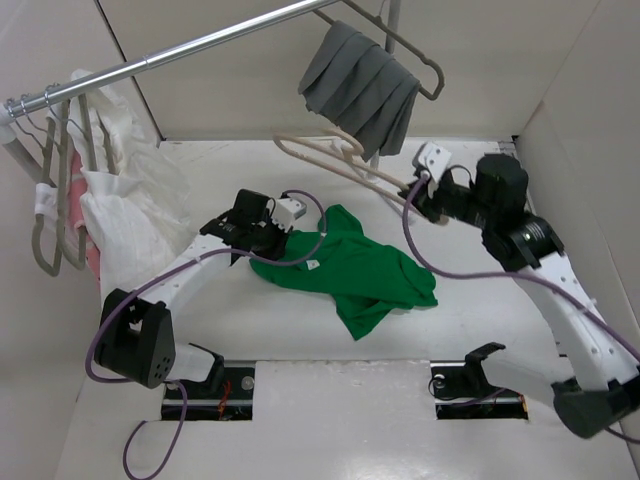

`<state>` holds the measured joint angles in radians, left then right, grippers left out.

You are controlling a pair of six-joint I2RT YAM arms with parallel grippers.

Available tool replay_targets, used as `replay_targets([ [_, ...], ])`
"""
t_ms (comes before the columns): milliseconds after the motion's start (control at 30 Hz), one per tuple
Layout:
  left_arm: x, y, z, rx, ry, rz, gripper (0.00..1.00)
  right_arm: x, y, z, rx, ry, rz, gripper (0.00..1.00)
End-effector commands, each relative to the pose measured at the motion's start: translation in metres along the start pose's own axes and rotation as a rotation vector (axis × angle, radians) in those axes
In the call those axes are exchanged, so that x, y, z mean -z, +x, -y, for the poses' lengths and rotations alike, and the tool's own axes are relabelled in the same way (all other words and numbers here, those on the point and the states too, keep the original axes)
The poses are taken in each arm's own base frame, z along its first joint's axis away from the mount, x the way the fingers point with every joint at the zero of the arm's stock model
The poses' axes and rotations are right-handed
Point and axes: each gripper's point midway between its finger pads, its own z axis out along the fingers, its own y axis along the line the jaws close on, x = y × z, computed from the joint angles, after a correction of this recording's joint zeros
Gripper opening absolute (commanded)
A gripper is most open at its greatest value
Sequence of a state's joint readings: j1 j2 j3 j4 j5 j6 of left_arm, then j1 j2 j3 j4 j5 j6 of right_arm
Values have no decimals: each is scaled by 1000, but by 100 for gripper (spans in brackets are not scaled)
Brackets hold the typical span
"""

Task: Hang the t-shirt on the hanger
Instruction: Place tshirt on hanger

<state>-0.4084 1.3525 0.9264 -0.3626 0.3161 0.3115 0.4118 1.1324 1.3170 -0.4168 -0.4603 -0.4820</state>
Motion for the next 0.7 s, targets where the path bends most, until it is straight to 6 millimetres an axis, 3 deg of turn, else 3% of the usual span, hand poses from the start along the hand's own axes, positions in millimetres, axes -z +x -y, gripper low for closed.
replay_targets([
  [0, 10, -15, 7, 31, 31, 37, 0, 42, 6, -8, -32, 97, -22, 0],
  [33, 7, -16, 6, 33, 32, 32, 0, 58, 8, -15, -34, 107, -29, 0],
  [133, 9, -28, -2, 82, -3, 56, 0, 79, 36, -27, -92, 128, -125, 0],
  [300, 13, -49, -8, 92, -19, 85, 0, 115, 62, -60, -152, 91, -222, 0],
  [500, 13, -64, -12, 66, -23, 97, 0, 124, 97, -122, -263, -152, -312, 0],
  [667, 12, -63, -14, 37, -21, 89, 0, 130, 88, -133, -252, -189, -246, 0],
])
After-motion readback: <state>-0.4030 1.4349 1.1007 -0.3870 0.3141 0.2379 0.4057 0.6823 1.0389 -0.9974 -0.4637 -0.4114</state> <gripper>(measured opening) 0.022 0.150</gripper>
